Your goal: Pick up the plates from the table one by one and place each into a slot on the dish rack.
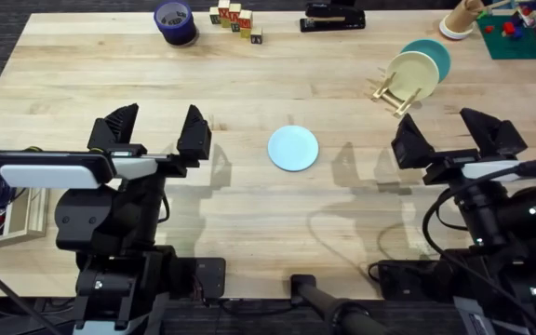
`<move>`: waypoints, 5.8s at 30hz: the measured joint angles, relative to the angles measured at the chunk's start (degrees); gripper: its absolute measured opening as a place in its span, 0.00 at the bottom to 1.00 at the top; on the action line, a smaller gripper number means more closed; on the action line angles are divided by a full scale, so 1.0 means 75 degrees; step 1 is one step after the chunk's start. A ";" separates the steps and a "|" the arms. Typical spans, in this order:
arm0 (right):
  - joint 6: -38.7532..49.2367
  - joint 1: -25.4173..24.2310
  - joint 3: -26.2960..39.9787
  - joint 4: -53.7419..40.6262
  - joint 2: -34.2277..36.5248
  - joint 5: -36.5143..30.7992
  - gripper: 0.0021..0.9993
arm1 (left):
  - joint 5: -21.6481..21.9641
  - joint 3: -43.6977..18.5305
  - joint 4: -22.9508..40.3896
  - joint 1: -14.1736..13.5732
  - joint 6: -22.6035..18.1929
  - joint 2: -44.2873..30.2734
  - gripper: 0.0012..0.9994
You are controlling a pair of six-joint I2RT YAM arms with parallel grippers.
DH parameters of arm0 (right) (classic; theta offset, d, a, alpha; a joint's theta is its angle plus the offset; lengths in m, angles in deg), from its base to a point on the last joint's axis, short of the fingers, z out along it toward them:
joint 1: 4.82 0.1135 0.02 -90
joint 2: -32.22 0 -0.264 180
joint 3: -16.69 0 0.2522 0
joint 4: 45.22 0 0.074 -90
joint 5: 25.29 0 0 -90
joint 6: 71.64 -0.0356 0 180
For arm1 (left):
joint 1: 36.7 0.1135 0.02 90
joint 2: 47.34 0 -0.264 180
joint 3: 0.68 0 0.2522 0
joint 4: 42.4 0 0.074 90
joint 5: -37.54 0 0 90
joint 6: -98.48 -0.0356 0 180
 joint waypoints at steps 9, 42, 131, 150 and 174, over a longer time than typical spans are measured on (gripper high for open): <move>0.0000 0.0000 0.0003 -0.0044 0.0000 -0.0003 1.00 | 0.0003 -0.0003 0.0003 -0.0003 0.0000 0.0000 0.97; -0.0434 0.0000 0.5692 -0.4521 0.4588 0.0383 0.99 | -0.0322 -0.5013 0.2921 0.0000 0.0207 -0.4810 0.97; -0.0460 0.0000 0.9716 -0.7787 0.8499 0.0632 1.00 | -0.3687 -1.0156 0.7828 -0.2416 0.3850 -1.0623 0.04; -0.0460 0.0000 0.9716 -0.7790 0.8501 0.0632 0.99 | -0.3133 -0.9590 0.7355 -0.2585 0.3864 -1.0666 0.04; -0.0460 0.0000 0.9716 -0.7790 0.8501 0.0635 1.00 | -0.3278 -0.8198 0.5788 -0.2614 0.3829 -1.1960 0.04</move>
